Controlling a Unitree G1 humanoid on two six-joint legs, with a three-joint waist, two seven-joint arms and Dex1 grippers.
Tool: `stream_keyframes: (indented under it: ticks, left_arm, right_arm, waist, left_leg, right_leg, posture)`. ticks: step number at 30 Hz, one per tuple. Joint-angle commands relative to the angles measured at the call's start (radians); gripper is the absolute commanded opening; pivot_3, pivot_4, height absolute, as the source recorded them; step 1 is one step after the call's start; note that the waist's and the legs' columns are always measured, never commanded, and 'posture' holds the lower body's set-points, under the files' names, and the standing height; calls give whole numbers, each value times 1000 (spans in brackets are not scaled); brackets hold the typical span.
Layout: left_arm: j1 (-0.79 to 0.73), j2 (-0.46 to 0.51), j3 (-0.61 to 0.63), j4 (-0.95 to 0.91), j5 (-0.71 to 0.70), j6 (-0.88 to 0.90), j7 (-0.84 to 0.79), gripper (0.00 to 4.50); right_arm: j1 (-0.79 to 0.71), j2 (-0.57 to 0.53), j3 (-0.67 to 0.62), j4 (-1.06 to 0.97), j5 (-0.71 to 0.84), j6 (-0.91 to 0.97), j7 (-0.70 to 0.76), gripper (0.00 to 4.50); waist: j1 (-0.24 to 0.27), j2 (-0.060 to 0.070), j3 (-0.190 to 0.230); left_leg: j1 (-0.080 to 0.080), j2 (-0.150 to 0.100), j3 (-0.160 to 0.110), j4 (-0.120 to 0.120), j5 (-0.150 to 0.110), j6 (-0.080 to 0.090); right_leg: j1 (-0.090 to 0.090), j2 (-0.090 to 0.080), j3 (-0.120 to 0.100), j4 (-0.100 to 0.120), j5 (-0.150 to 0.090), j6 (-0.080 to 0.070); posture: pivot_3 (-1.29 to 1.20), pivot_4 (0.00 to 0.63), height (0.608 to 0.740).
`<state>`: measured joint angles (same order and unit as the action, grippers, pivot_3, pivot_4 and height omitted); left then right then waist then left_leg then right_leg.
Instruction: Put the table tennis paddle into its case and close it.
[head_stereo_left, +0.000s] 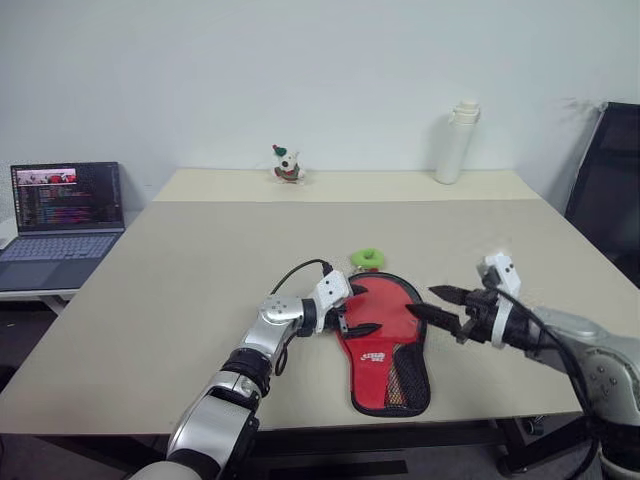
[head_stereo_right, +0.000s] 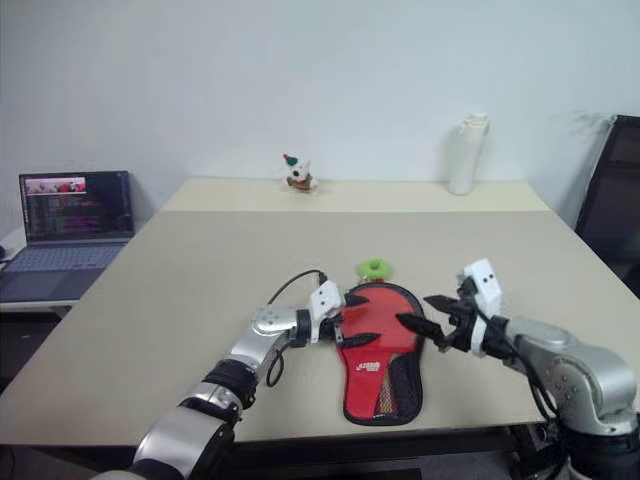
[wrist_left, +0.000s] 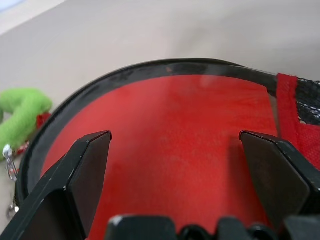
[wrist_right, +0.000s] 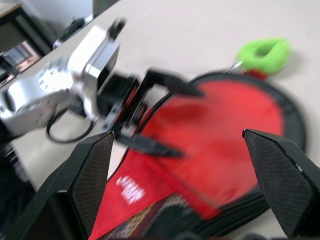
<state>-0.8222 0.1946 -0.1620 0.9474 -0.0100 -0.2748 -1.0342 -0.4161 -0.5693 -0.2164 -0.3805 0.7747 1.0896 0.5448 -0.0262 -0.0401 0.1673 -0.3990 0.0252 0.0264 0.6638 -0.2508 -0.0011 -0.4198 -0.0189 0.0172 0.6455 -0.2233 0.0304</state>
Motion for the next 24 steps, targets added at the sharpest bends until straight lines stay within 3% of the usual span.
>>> stream_keyframes:
  ticks: [1,9,13,18,24]
  left_arm:
    - [6,-4,-6,20,11,25,3,4445]
    - [-2,-9,-15,38,46,-52,72,4445]
    - [-5,-14,-17,39,52,-60,80,4445]
    - [11,-16,-23,23,57,-62,87,4445]
    - [40,-7,-29,-11,61,-57,93,4445]
  right_arm:
    - [-123,29,24,111,-45,-59,-31,4500]
    - [-447,190,176,638,-320,-290,-127,4500]
    - [-595,282,229,1006,-460,-513,-148,4500]
    - [-741,384,203,1402,-543,-750,-212,4500]
    - [-807,437,149,1616,-586,-908,-330,4500]
  waist:
    - [-2,1,0]
    - [-2,2,-1]
    - [-1,3,-1]
    - [-2,3,-1]
    - [-2,3,-1]
  left_leg:
    - [0,0,0,0,0,0]
    - [1,0,2,0,0,0]
    - [-1,0,3,-1,0,0]
    - [-1,0,3,-1,0,0]
    - [-1,0,2,-1,0,0]
  right_leg:
    - [0,0,0,0,0,0]
    - [0,0,1,1,2,-3]
    - [-1,0,0,0,3,-5]
    - [-2,-1,0,1,4,-5]
    - [-1,-1,0,1,4,-5]
  posture:
    - [0,150,740]
    - [0,150,740]
    - [0,150,740]
    - [0,150,740]
    - [0,150,740]
